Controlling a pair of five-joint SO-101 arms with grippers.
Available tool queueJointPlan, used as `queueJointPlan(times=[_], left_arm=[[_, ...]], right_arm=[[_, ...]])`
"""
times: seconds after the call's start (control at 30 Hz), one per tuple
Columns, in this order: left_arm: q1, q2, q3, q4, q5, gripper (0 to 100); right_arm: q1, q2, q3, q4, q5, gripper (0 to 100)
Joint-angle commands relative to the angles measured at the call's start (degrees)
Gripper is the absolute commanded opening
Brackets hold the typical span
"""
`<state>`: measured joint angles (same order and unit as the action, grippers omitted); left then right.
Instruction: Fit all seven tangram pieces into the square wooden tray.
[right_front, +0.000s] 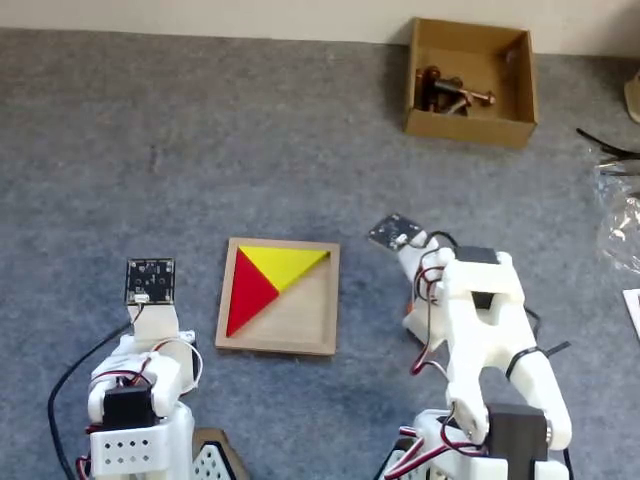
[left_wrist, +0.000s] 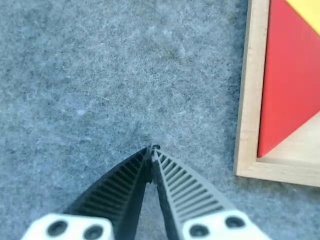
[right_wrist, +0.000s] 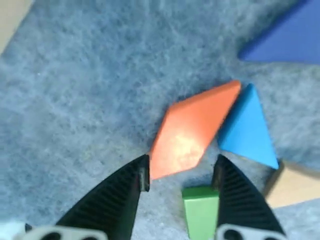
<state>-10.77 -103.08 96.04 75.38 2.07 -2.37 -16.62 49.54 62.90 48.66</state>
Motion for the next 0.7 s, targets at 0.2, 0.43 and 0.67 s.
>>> queueJointPlan(times=[0.2,0.43,0.67], left_arm=[[-0.5,0.4,1.2,0.4,0.1,0],[-0.5,0.4,1.2,0.4,0.1,0],[-0.5,0.4,1.2,0.4,0.1,0]], right_arm=[[-6.4,-3.0,-0.7,-0.7,-5.5,21.4],[-7.3,-2.6,0.0,-7.1,-6.0,21.4],[-7.2,-2.5,0.0,-7.3,-6.0,21.4]])
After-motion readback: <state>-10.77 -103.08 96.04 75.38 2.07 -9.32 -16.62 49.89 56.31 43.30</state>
